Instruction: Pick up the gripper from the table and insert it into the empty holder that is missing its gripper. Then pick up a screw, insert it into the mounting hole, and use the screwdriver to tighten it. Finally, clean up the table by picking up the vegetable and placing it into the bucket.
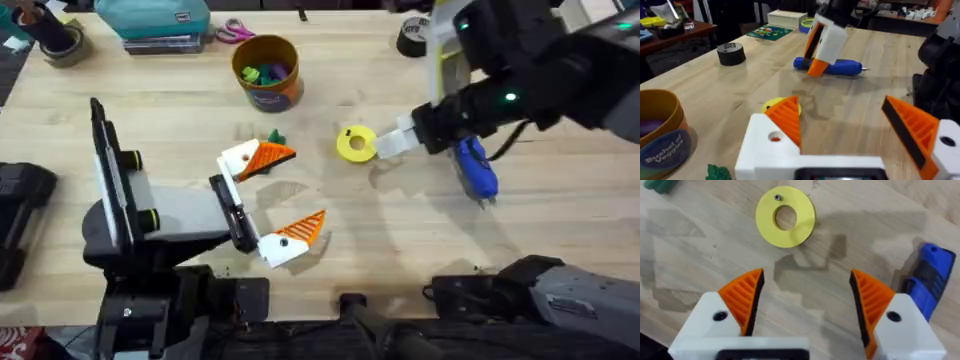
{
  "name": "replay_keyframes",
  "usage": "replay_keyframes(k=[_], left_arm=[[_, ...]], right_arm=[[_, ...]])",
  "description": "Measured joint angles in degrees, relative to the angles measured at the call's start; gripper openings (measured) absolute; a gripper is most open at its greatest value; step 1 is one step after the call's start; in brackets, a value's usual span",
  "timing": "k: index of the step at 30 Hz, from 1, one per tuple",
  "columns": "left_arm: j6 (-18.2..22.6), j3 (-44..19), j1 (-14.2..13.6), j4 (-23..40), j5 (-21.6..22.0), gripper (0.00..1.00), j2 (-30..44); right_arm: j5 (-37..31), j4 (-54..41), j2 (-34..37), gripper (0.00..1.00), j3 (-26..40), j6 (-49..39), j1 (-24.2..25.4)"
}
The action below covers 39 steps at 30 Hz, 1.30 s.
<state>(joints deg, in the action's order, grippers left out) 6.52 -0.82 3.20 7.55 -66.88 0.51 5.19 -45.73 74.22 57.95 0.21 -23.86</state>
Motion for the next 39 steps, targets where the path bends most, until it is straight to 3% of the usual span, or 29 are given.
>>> replay_keyframes(k=[14,39], left_arm=[[0.13,0.00,0.00,-0.01,-0.01,0.986,0.00],[0.13,0.00,0.00,0.01,0.00,0.985,0.00]], right_arm=[[-0.02,3.80,10.21,0.996,0.26,1.24,-1.47],[-0.03,3.89,25.18,0.996,11.90,1.31,-5.37]])
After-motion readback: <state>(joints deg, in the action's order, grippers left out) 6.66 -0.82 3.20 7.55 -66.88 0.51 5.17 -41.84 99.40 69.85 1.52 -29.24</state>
